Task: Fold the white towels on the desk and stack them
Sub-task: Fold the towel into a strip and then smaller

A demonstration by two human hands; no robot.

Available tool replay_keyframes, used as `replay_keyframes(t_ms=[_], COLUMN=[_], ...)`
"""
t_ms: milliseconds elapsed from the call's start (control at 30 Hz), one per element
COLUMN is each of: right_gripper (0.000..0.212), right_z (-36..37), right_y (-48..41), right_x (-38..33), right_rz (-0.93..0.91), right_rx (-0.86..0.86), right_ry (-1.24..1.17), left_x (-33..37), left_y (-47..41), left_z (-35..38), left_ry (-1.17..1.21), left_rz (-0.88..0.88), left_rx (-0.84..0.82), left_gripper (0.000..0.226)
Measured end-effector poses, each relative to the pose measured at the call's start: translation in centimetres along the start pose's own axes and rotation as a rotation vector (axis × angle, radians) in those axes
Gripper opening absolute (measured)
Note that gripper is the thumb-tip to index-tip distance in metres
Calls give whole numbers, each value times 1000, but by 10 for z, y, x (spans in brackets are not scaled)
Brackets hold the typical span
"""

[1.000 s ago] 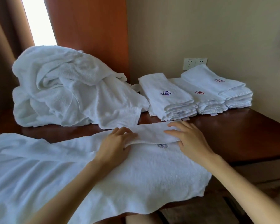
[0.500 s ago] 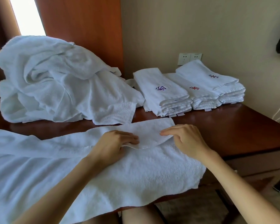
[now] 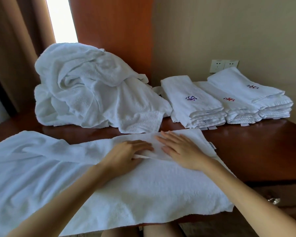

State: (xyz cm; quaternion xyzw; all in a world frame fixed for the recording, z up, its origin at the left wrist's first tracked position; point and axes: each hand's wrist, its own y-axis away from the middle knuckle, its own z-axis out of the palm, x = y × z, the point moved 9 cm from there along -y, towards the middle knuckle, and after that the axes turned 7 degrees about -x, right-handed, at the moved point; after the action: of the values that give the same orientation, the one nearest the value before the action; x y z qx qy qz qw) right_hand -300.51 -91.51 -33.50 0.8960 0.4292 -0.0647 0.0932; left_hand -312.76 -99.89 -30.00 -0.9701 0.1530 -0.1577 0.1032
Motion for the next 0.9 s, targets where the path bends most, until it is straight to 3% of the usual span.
replay_keyframes(t_ms=[133, 267, 367, 433, 500, 600, 700, 900], right_gripper=[49, 48, 43, 51, 65, 71, 71, 44], right_z=[0, -14, -42, -47, -35, -8, 16, -9], right_y=[-3, -14, -33, -48, -71, -109, -131, -135], right_x=[20, 20, -45, -114, -176, -228, -230, -217], right_rz=[25, 131, 69, -83, -186, -213, -184, -243], right_rx=[-55, -108, 130, 214, 146, 27, 7, 400], right_ry=[12, 52, 107, -31, -58, 49, -54, -5], left_x=[-63, -144, -180, -186, -186, -187, -194, -210], left_y=[61, 145, 177, 169, 150, 126, 114, 114], left_z=[-42, -93, -117, -115, -106, -100, -106, -115], left_ry=[-119, -255, -351, -423, -501, -645, -770, -896], left_rz=[-176, -483, -620, -586, -524, -446, -407, -545], left_rx=[21, 29, -25, -164, -336, -436, -364, -112], left_gripper=[44, 45, 56, 71, 80, 60, 42, 32])
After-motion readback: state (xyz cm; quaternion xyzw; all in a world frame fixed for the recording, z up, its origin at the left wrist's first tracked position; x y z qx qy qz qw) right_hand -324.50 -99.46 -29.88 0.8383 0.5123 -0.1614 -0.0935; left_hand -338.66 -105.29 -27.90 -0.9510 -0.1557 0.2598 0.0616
